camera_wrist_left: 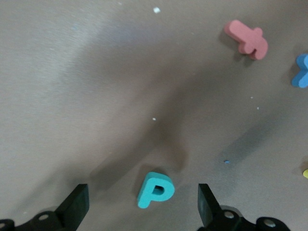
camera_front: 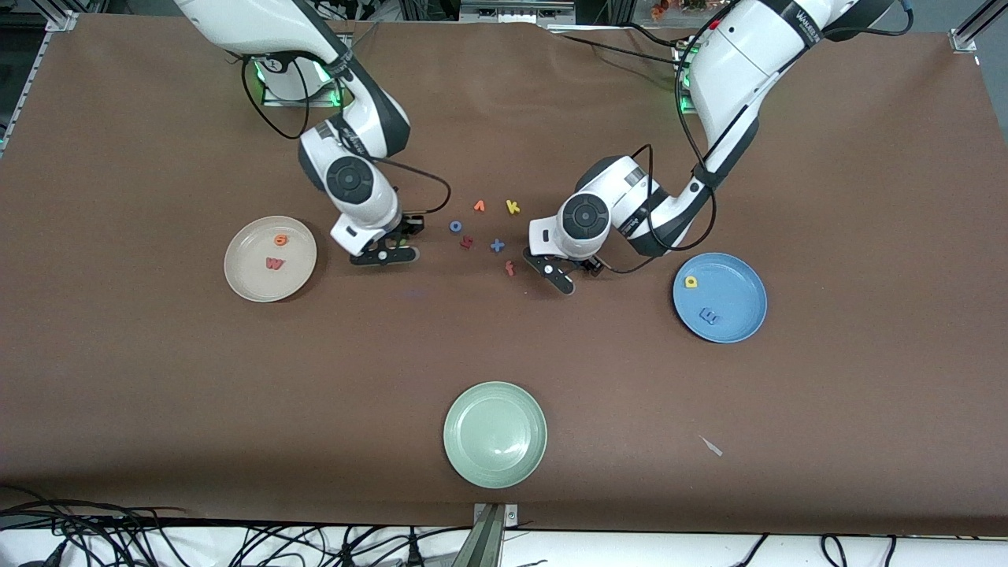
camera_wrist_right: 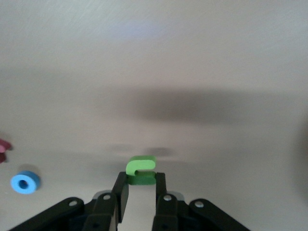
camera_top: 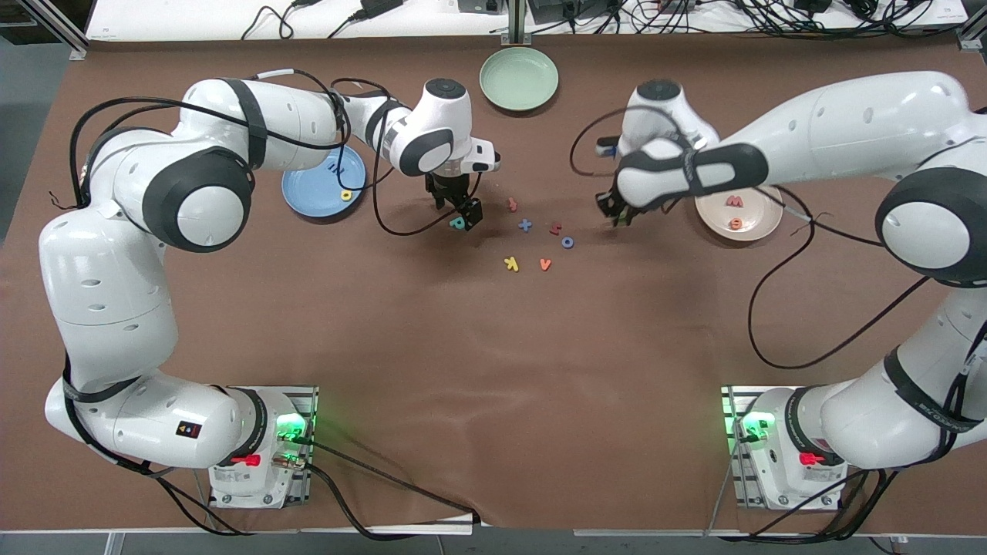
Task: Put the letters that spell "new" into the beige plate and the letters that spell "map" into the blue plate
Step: 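Grasp the green n with the right gripper while the left reaches teal p, then drop the green n on the cream plate with the right gripper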
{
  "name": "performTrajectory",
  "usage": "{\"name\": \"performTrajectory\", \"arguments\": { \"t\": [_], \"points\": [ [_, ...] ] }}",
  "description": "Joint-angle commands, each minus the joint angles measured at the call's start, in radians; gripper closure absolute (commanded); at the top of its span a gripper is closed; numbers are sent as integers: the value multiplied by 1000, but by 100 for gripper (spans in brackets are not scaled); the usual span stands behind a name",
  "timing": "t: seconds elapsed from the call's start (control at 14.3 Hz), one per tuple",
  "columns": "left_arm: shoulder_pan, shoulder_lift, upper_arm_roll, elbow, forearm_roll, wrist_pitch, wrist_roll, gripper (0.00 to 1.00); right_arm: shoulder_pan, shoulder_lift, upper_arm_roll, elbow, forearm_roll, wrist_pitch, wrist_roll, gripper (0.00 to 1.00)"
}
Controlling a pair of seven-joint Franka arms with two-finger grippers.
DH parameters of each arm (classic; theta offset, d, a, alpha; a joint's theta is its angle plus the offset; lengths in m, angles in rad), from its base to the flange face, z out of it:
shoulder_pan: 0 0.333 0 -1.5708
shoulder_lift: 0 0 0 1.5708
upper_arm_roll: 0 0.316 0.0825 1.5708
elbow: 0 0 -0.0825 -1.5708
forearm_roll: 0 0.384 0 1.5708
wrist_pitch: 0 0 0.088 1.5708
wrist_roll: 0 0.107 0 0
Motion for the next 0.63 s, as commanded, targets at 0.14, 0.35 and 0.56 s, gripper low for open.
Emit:
{"name": "performTrajectory", "arguments": {
  "t": [0.14, 0.35, 0.56],
  "points": [
    [-11, -7, 1, -10, 29, 13, 11, 2, 0, -86, -177, 9, -8, -130, -288, 90],
    [-13, -7, 1, -14, 50, 13, 10, 2, 0, -115, -266, 2, -8, -170, -452, 90],
    [-14, 0, 3, -22, 93, 13, 10, 8, -2, -118, -349, -29, -8, -161, -578, 90]
  ]
}}
